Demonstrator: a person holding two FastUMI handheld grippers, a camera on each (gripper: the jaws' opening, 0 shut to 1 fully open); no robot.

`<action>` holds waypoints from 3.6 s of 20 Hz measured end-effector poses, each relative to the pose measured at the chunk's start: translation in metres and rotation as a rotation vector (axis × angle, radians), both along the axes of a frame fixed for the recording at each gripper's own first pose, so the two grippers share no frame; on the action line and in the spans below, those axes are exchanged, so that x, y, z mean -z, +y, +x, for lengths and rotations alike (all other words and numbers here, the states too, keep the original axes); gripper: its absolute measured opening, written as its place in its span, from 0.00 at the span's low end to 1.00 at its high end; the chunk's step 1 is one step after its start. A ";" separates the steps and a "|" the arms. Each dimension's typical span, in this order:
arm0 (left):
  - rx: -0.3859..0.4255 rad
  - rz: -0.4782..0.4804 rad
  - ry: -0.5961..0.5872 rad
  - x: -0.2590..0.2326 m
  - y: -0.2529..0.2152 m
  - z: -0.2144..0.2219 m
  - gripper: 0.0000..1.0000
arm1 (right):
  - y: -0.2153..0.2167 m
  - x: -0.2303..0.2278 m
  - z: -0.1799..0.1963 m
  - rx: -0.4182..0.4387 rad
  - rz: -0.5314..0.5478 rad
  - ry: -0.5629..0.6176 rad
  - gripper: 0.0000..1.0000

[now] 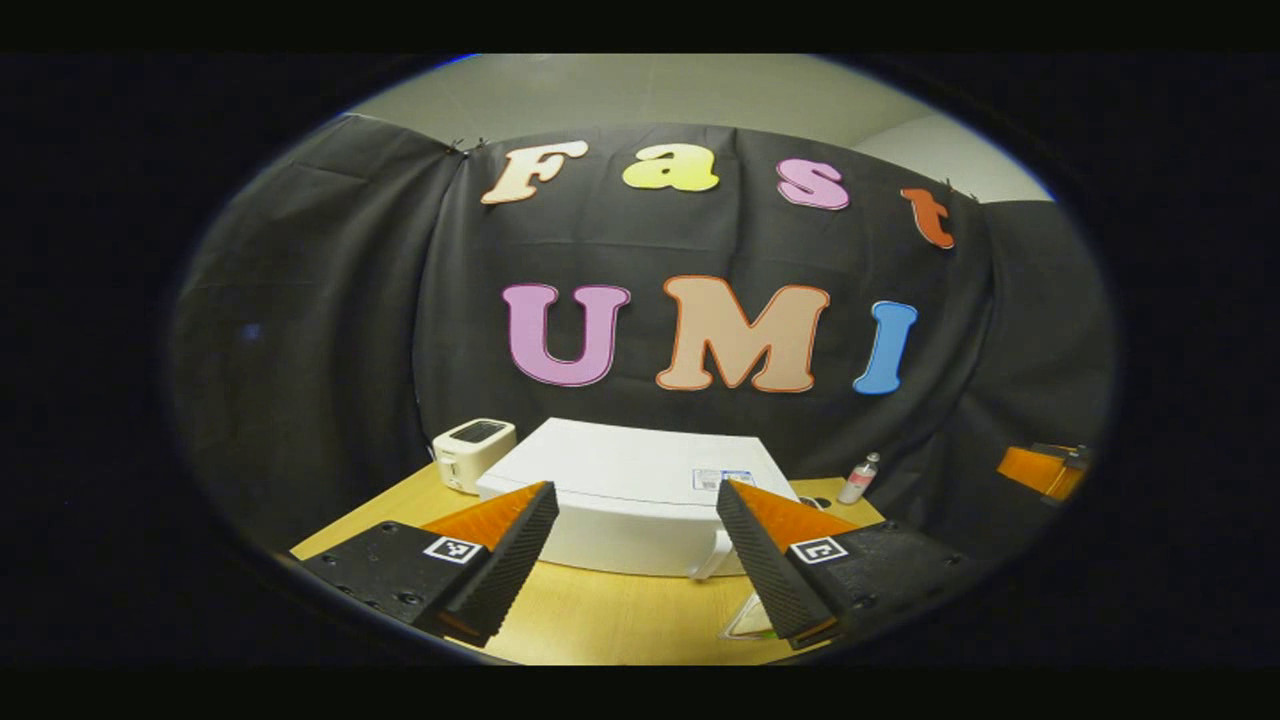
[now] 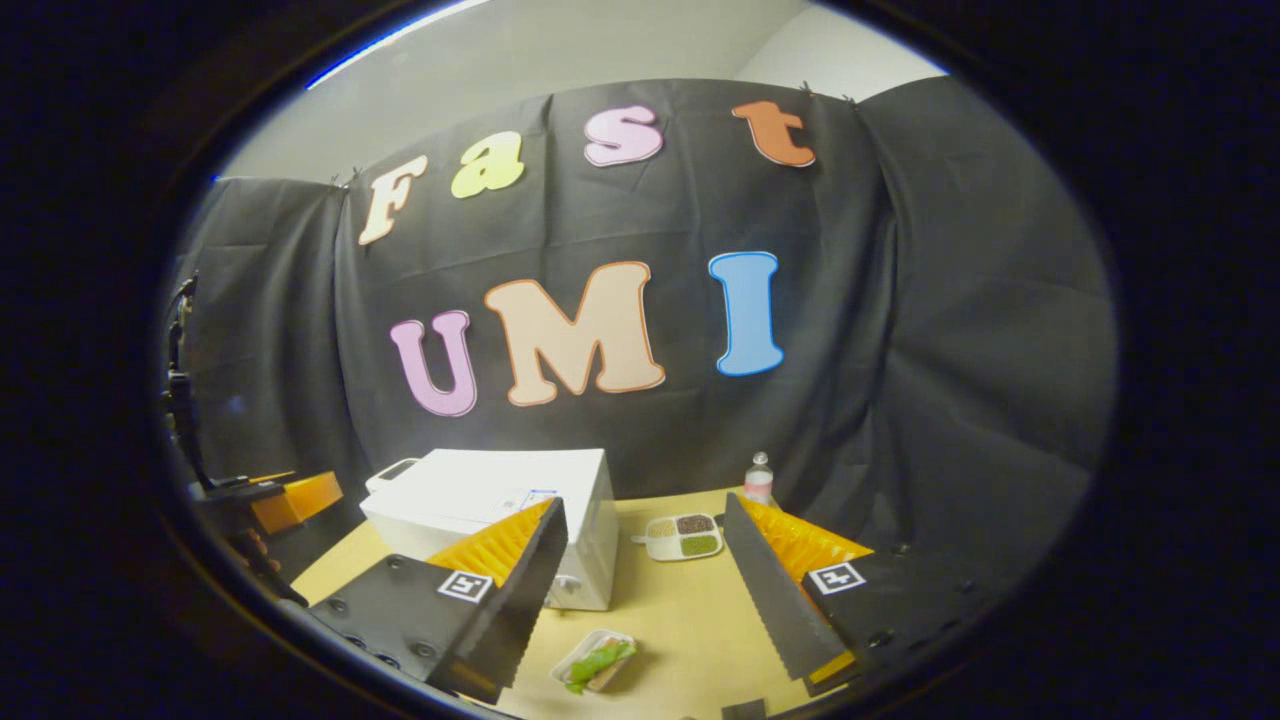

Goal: Open the microwave oven with the left hand, put the food in, and close the microwave oven.

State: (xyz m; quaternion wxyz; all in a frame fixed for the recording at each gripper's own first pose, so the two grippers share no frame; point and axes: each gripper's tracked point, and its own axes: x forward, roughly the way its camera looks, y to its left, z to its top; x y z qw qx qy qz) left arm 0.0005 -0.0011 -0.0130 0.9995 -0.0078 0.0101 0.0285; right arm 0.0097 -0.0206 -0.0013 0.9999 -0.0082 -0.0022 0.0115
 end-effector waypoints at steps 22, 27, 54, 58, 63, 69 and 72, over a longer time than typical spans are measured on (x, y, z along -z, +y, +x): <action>0.115 -0.046 0.439 0.182 -0.032 0.037 0.96 | -0.032 0.046 -0.011 0.101 0.062 0.093 0.92; 0.179 -0.024 0.537 0.221 -0.055 0.046 0.95 | -0.032 0.055 -0.015 0.117 0.114 0.112 0.92; 0.234 0.095 0.708 0.305 -0.088 0.149 0.40 | -0.035 0.088 -0.025 0.169 0.183 0.178 0.92; 0.232 0.103 0.719 0.306 -0.087 0.153 0.27 | -0.036 0.092 -0.025 0.171 0.172 0.189 0.91; 0.241 0.114 0.726 0.307 -0.088 0.153 0.22 | -0.039 0.098 -0.028 0.176 0.170 0.213 0.92; 0.235 0.098 0.699 0.307 -0.088 0.151 0.18 | -0.041 0.107 -0.035 0.177 0.169 0.230 0.92; 0.214 0.060 0.643 0.304 -0.087 0.152 0.13 | -0.044 0.109 -0.040 0.171 0.173 0.239 0.99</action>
